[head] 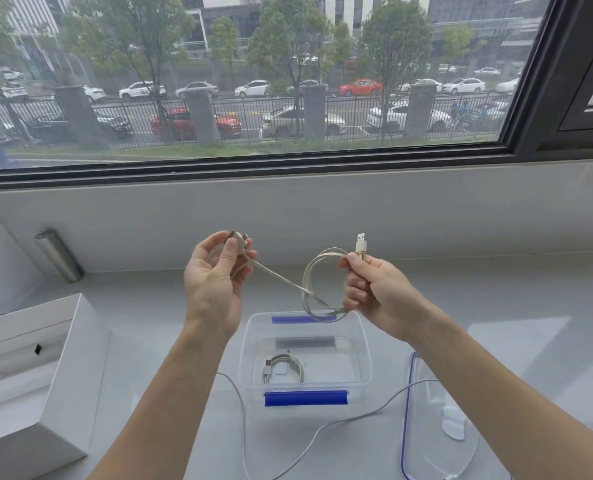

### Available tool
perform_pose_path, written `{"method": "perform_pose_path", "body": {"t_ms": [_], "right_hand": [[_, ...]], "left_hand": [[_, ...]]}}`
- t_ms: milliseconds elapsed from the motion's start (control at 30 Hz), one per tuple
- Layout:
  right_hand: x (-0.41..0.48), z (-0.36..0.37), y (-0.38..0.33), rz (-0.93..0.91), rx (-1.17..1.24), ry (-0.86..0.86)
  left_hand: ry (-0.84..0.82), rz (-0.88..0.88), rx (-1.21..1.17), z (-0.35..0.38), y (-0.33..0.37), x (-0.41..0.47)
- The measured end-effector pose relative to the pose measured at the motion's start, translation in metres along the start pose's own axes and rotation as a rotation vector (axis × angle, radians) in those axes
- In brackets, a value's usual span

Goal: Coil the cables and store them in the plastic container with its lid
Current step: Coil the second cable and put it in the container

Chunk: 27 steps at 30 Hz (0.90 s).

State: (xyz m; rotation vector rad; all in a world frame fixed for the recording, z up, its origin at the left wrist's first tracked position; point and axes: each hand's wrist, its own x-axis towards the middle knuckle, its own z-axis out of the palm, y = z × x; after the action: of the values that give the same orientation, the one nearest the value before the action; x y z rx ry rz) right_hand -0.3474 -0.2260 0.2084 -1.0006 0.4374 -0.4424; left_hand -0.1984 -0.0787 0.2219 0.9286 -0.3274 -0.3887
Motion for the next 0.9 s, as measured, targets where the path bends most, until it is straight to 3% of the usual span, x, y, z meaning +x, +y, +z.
{"method": "perform_pose_path", "body": {"t_ms": [133,333,467,733,833,900], "right_hand": [[-0.004,0.004,0.0,0.013,-0.059,-0.137],[-0.006,0.012,0.001,-0.006,-0.223,-0.162],[-0.005,0.016,0.0,-0.061,-0.274,-0.118],[-0.006,0.016,0.005,-0.11,-0.32,-0.005],[-0.005,0.018,0.006,-0.11,-0.34,0.033],[-0.004,0.019,0.009,-0.108,-0.349,0.055]], "left_hand": [[0.072,-0.055,0.159,-0.004,-0.009,0.005],[-0.323,-0.134,0.487,0.005,-0.023,-0.005],[-0.53,-0.305,0.414,0.01,-0.023,-0.014],[-0.582,-0.494,0.171,0.01,-0.022,-0.016],[-0.601,-0.457,0.135,0.009,-0.022,-0.017],[-0.631,-0.326,0.276,0.011,-0.022,-0.02]]}}
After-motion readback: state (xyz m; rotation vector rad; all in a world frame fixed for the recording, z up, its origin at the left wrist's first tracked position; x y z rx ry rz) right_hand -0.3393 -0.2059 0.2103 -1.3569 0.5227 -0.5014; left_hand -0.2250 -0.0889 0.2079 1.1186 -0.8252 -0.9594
